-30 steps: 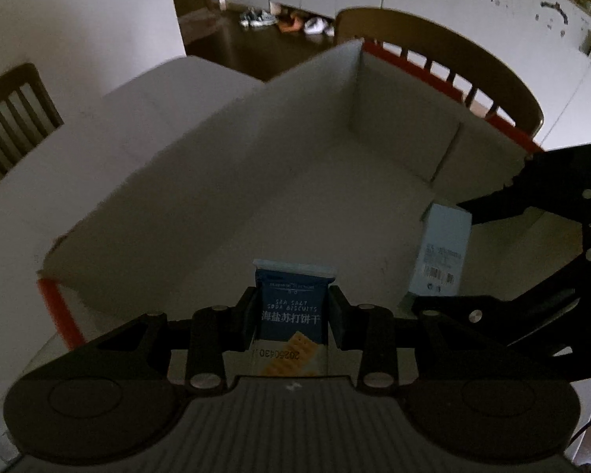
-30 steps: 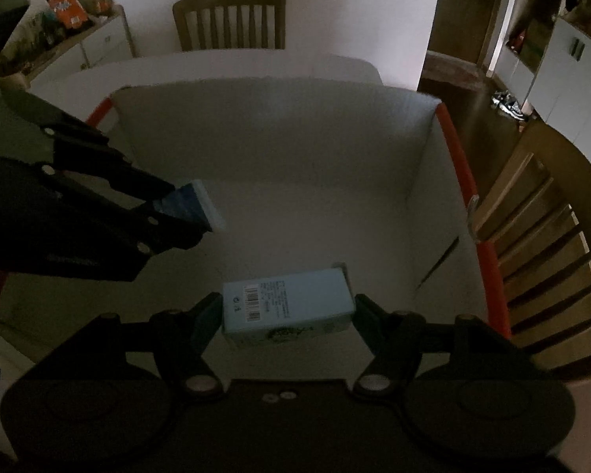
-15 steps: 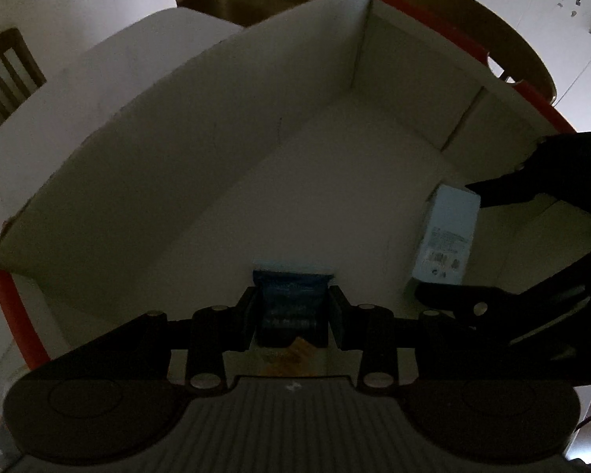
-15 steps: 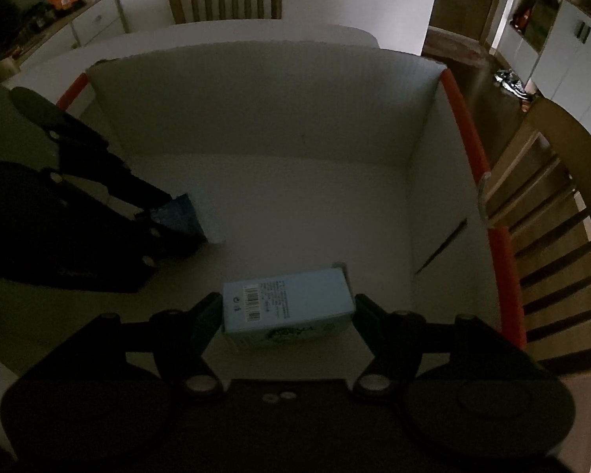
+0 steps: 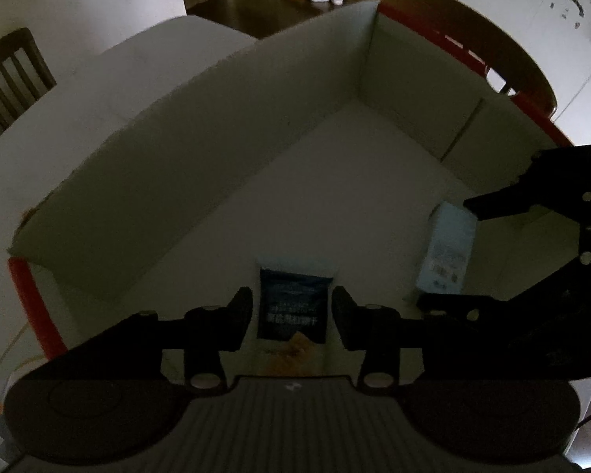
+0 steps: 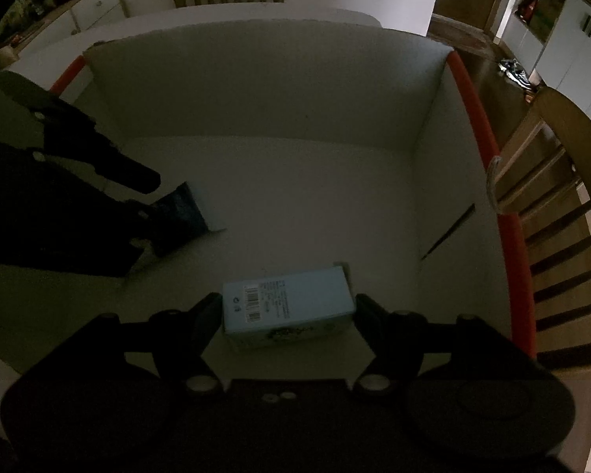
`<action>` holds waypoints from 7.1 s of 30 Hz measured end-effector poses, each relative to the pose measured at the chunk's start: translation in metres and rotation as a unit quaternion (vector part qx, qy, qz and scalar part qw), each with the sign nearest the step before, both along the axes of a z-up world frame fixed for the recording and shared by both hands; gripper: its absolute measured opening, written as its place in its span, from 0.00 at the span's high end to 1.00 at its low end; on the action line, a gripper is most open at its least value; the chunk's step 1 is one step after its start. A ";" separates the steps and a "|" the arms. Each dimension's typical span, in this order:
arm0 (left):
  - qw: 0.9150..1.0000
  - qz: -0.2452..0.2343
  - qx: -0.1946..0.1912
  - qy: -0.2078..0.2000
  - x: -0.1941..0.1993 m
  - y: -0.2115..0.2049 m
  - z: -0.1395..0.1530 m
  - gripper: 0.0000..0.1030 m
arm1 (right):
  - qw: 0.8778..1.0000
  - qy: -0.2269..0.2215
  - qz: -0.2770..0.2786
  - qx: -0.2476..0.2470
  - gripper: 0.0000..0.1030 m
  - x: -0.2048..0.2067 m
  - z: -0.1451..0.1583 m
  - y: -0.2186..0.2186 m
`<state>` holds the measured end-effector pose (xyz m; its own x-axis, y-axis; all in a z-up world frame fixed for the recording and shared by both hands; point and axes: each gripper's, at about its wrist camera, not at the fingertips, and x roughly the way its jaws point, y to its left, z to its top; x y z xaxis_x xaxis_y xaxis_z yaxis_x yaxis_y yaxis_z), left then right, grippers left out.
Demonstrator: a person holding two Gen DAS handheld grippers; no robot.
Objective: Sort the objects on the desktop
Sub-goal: 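Open left tool to drop packet while right tool releases light blue box, then move both tools back from the red shoebox to the snack pile, then grasp white bread-picture bag with left tool while right tool grasps black snack bag, then carry white bag in left tool while right tool carries black bag to shoebox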
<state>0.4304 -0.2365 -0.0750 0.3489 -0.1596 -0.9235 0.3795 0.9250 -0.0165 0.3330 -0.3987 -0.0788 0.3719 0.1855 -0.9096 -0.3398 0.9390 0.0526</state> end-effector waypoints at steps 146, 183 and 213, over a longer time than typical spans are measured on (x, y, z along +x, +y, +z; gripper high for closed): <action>0.979 0.123 -0.042 -0.156 -0.358 0.303 -0.032 0.06 | 0.989 -0.136 -0.002 0.054 0.08 -0.171 0.019 0.337; 0.978 0.118 -0.046 -0.165 -0.358 0.303 -0.032 0.44 | 0.993 -0.104 0.017 0.061 0.47 -0.159 0.012 0.336; 0.965 0.162 -0.104 -0.180 -0.359 0.283 0.038 0.44 | 0.988 -0.117 -0.007 0.096 0.47 -0.191 0.074 0.233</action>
